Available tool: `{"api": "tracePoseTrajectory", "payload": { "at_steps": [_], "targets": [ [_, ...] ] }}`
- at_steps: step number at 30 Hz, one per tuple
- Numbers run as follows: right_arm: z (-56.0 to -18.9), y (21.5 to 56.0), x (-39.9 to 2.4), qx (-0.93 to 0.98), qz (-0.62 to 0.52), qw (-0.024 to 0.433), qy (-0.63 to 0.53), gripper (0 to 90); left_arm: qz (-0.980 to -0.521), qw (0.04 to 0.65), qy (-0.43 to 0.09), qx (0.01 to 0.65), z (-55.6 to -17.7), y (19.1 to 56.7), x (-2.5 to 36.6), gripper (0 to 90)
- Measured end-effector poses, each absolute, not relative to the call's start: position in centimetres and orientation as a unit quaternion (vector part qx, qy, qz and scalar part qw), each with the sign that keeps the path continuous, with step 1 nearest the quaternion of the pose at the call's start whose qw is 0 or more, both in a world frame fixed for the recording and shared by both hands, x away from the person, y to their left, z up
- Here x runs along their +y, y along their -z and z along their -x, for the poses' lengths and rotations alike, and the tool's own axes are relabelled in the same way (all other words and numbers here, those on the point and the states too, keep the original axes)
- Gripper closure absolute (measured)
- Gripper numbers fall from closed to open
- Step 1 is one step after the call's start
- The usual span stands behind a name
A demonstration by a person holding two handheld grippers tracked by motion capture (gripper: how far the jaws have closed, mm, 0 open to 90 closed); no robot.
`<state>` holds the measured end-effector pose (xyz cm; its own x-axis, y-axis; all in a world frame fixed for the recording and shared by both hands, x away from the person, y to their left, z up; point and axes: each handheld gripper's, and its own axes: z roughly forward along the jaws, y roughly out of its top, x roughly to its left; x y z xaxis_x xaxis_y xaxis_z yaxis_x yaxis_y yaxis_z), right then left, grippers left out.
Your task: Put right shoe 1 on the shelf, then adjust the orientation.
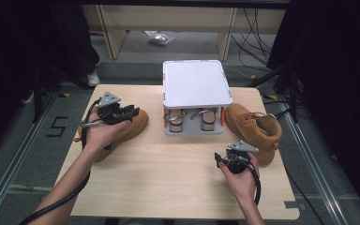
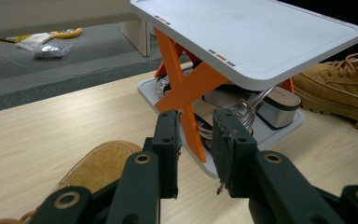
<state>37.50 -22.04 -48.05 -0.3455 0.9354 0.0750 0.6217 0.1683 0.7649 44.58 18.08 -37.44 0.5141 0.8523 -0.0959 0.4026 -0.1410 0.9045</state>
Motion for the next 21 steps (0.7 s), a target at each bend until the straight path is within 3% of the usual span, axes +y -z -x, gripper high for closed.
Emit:
{"api": "tracePoseTrajectory", "payload": {
  "at_steps": [21],
  "targets": [
    [-37.2, 47.8, -22.8, 0.727, -0.536, 0.212, -0.373, 48.4, -0.692, 0.484, -0.257, 0.47, -42.4, 36.9, 23.8, 66.9]
  ]
}}
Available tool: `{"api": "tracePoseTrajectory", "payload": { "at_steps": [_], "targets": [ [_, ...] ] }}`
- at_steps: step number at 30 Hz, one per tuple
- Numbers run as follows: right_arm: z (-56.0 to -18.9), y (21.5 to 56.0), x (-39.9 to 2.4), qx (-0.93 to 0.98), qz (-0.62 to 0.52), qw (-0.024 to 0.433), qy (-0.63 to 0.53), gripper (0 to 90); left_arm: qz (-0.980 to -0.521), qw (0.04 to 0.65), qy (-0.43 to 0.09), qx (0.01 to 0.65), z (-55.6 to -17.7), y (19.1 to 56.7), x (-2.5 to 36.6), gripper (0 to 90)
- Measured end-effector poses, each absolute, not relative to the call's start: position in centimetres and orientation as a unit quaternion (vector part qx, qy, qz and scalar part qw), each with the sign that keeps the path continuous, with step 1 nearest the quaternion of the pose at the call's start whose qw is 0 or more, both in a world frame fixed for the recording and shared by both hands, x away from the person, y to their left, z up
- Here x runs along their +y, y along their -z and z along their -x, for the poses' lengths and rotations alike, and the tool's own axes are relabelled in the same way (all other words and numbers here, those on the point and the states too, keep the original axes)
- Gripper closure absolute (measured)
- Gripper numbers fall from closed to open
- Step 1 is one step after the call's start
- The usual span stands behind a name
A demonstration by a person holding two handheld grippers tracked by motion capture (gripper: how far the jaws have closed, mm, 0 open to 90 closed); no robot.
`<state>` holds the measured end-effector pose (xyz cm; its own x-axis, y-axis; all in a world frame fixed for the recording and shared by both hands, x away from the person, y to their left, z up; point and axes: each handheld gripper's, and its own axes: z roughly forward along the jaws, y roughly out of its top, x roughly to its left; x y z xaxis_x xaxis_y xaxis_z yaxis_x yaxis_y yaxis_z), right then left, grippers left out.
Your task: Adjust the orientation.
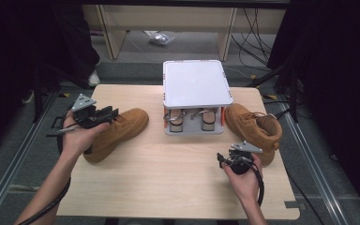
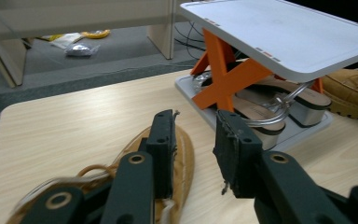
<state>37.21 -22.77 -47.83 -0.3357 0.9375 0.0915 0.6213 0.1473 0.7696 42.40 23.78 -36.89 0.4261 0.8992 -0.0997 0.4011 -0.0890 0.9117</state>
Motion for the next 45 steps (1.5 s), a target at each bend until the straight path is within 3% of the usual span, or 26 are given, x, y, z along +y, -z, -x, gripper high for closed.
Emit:
{"api": "tracePoseTrajectory", "payload": {
  "at_steps": [17, 22, 27, 32, 45],
  "targets": [
    [-37.0, 47.0, -23.1, 0.723, -0.539, 0.217, -0.373, 48.0, -0.66, 0.448, -0.283, 0.533, -40.7, 37.4, 30.4, 58.2],
    [-37.0, 46.8, -22.9, 0.723, -0.538, 0.216, -0.376, 47.9, -0.659, 0.422, -0.273, 0.56, -40.6, 38.6, 32.1, 56.8],
    [-37.0, 46.9, -22.8, 0.725, -0.537, 0.216, -0.373, 47.9, -0.655, 0.428, -0.226, 0.58, -40.6, 40.3, 33.0, 56.2],
    [-37.1, 47.1, -22.7, 0.725, -0.538, 0.214, -0.373, 47.9, -0.641, 0.436, -0.2, 0.599, -41.1, 41.7, 33.3, 59.5],
    [-37.1, 47.3, -22.6, 0.726, -0.537, 0.208, -0.376, 47.7, -0.644, 0.402, -0.209, 0.616, -41.5, 41.3, 32.4, 71.7]
  ]
}}
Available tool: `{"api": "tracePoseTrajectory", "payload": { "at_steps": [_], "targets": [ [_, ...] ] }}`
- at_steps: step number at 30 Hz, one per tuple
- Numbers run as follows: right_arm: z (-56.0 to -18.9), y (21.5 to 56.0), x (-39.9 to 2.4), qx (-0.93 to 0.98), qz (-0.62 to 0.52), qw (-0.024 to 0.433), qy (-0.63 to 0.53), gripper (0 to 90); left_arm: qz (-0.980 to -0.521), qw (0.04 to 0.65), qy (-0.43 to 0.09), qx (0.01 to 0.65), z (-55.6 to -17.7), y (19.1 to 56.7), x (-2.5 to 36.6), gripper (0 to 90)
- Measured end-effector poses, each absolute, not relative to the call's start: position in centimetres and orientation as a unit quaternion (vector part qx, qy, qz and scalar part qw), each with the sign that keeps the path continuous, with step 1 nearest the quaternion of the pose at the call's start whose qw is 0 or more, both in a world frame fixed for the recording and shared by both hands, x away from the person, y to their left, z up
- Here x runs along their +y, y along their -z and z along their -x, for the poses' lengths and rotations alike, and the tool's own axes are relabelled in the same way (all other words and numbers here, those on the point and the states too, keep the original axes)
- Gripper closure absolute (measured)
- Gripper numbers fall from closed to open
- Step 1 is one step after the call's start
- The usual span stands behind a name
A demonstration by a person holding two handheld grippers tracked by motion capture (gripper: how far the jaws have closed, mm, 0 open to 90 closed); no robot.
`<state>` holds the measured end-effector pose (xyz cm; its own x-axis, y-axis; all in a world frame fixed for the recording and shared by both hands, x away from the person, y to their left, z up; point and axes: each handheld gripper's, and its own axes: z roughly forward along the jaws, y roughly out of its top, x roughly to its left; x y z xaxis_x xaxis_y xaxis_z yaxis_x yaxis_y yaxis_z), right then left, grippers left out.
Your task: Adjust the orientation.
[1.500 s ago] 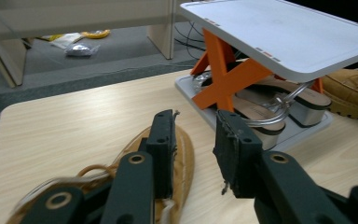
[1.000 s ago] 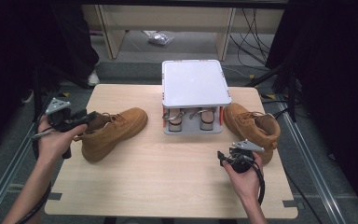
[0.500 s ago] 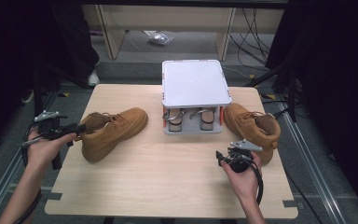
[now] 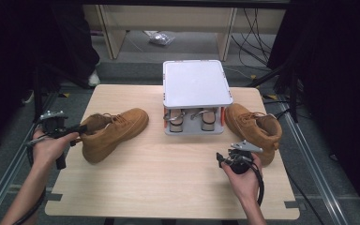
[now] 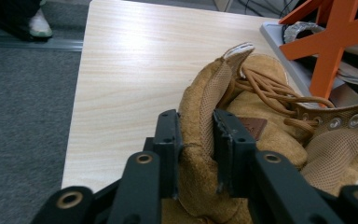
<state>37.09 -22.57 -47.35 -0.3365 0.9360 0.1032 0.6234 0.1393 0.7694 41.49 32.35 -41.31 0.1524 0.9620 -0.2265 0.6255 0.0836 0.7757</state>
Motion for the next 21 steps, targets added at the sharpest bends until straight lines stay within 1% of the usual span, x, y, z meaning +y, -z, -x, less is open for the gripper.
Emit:
{"api": "tracePoseTrajectory", "payload": {
  "at_steps": [6, 8, 9, 16, 17, 20, 21],
  "targets": [
    [-37.0, 47.2, -22.7, 0.727, -0.541, 0.208, -0.368, 47.7, -0.652, 0.383, -0.208, 0.62, -41.2, 40.8, 31.7, 74.4],
    [-37.0, 47.1, -22.7, 0.726, -0.541, 0.214, -0.368, 47.7, -0.643, 0.386, -0.184, 0.636, -41.0, 40.5, 31.6, 74.3],
    [-37.1, 47.2, -22.7, 0.725, -0.541, 0.204, -0.375, 47.7, -0.646, 0.383, -0.183, 0.634, -40.9, 40.3, 31.5, 74.3],
    [-37.0, 47.2, -22.7, 0.725, -0.543, 0.208, -0.37, 47.7, -0.663, 0.37, -0.163, 0.63, -40.4, 39.6, 30.7, 73.2],
    [-37.1, 47.1, -22.7, 0.725, -0.54, 0.205, -0.376, 47.7, -0.665, 0.372, -0.149, 0.631, -40.2, 39.5, 30.4, 71.9],
    [-37.0, 47.1, -22.7, 0.726, -0.538, 0.206, -0.375, 47.6, -0.664, 0.384, -0.134, 0.627, -40.0, 39.4, 30.3, 70.8],
    [-37.0, 47.1, -22.7, 0.726, -0.54, 0.208, -0.37, 47.6, -0.676, 0.377, -0.116, 0.622, -39.7, 39.3, 30.3, 70.8]
  ]
}}
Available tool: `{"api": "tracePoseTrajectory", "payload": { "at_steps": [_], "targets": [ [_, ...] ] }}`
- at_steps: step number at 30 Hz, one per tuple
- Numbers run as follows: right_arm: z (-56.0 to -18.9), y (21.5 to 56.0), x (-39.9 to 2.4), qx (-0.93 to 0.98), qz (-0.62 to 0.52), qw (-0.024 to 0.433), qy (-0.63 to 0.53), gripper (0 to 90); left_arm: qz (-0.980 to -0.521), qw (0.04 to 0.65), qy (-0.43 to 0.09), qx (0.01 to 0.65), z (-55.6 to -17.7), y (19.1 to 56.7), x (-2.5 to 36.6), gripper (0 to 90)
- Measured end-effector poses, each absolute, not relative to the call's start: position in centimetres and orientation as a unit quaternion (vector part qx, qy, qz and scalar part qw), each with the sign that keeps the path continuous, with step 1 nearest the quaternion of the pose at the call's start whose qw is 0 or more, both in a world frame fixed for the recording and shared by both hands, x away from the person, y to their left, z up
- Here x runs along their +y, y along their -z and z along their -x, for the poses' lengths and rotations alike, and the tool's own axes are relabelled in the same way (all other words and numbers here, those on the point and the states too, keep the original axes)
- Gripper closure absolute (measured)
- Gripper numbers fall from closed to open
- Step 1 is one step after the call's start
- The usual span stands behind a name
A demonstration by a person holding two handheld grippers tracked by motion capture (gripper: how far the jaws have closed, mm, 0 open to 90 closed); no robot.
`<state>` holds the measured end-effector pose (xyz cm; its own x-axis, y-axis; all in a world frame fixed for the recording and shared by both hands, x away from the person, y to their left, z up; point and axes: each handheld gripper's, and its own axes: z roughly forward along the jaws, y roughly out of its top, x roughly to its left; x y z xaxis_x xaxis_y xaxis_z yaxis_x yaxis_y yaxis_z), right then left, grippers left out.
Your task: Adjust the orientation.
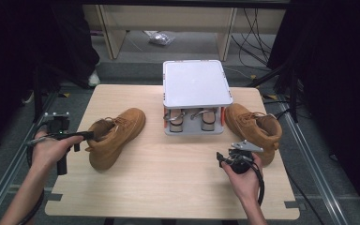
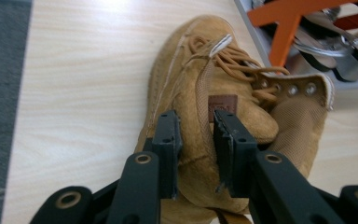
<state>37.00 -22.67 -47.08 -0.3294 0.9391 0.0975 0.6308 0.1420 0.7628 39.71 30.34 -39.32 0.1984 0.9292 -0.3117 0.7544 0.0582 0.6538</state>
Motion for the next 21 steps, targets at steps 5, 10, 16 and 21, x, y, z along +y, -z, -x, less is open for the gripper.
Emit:
{"api": "tracePoseTrajectory", "payload": {
  "at_steps": [5, 10, 16, 21],
  "targets": [
    [-37.1, 47.2, -22.5, 0.727, -0.536, 0.207, -0.376, 47.5, -0.682, 0.385, -0.097, 0.614, -39.2, 39.3, 29.7, 69.9],
    [-37.1, 47.2, -22.5, 0.726, -0.536, 0.209, -0.375, 47.5, -0.693, 0.383, -0.089, 0.604, -38.6, 39.3, 28.6, 68.8],
    [-37.0, 47.1, -22.4, 0.727, -0.538, 0.209, -0.371, 47.5, -0.701, 0.382, -0.096, 0.595, -38.2, 39.2, 27.8, 67.8],
    [-37.1, 47.3, -22.4, 0.727, -0.536, 0.205, -0.377, 47.4, -0.7, 0.385, -0.096, 0.593, -37.9, 39.2, 27.5, 67.2]
  ]
}}
